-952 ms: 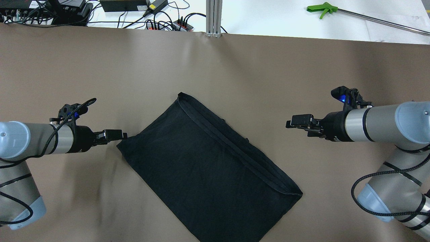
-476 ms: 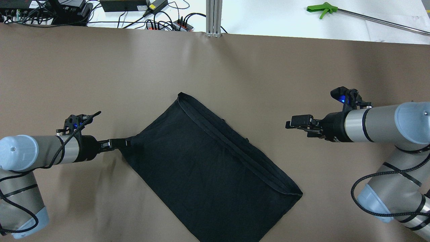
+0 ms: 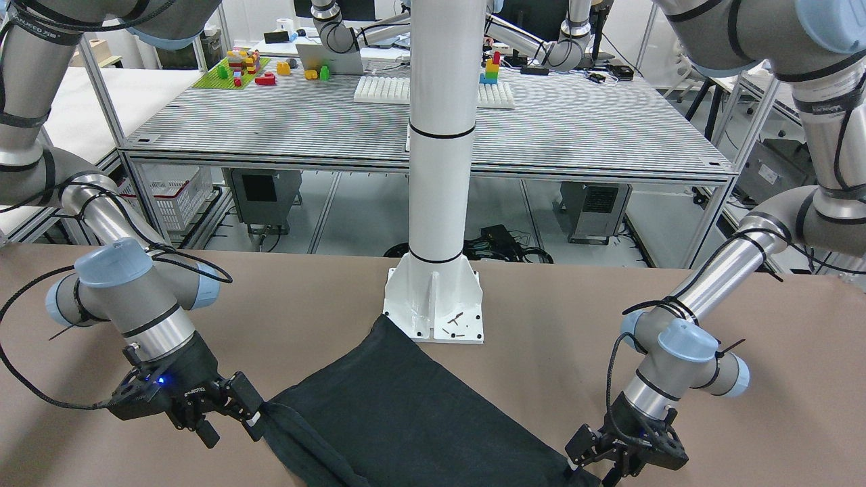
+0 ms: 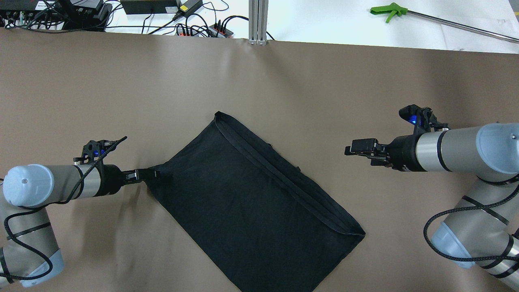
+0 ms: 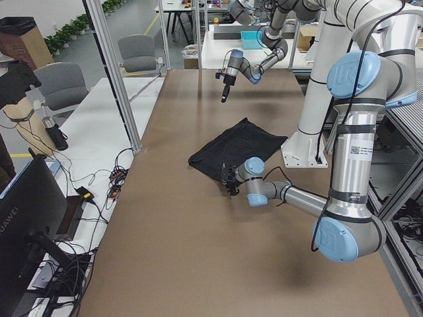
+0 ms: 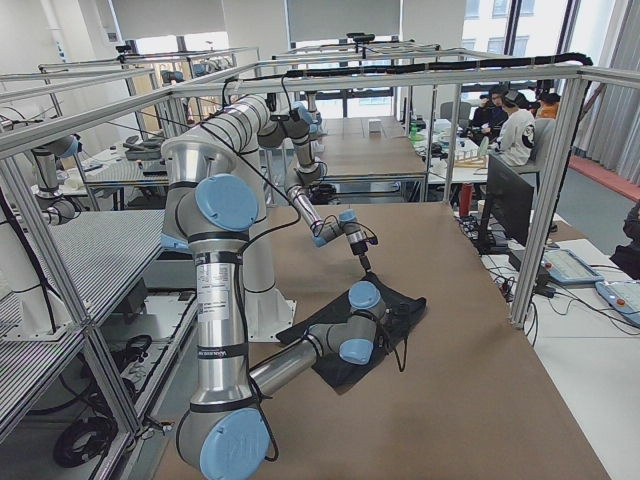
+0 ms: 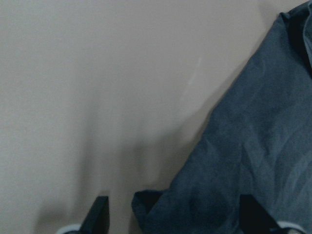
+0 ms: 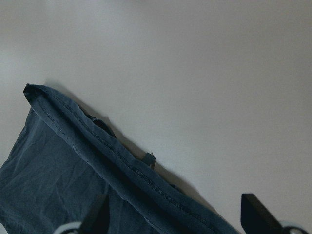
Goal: Fold clothes
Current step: 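Hold the shirt corner with the left gripper while the right gripper waits, then drag the shirt corner with the left gripper away from the robot, straightening it, then move the right gripper to the shirt's side edge nearest the robot, then grasp the shirt's near corner with the right gripper and tug it outward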
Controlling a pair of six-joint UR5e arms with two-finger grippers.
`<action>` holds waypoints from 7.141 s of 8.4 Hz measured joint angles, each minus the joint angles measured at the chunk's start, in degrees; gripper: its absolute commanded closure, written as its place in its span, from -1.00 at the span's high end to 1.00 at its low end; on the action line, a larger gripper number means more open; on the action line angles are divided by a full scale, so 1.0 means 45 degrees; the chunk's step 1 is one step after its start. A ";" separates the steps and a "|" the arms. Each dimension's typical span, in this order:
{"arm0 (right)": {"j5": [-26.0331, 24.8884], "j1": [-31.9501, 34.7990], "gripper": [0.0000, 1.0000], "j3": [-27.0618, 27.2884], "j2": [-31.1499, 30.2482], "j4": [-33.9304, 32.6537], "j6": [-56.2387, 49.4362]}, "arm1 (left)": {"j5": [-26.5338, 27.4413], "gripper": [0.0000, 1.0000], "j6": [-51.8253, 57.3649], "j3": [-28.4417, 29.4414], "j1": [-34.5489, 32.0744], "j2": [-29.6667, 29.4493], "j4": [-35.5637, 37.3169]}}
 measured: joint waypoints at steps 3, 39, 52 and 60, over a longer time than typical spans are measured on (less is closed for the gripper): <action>-0.0015 0.0000 0.89 -0.0002 -0.0001 -0.0001 0.0000 | -0.0081 -1.00 -0.0036 0.0299 -0.0001 -0.0346 -0.0005; -0.2824 -0.3494 0.88 0.0412 0.1707 -0.4528 -0.5053 | 0.1528 0.89 0.4072 0.8043 -0.3690 -1.0354 0.4039; -0.6798 -0.6684 -0.15 -0.0359 0.1915 -0.5008 -0.5021 | 0.1497 0.89 0.4169 0.8038 -0.3629 -1.0032 0.4013; -0.7224 -0.6786 -1.00 -0.0264 0.1899 -0.4987 -0.4287 | 0.1004 0.89 0.4345 0.7570 -0.3650 -0.9982 0.4154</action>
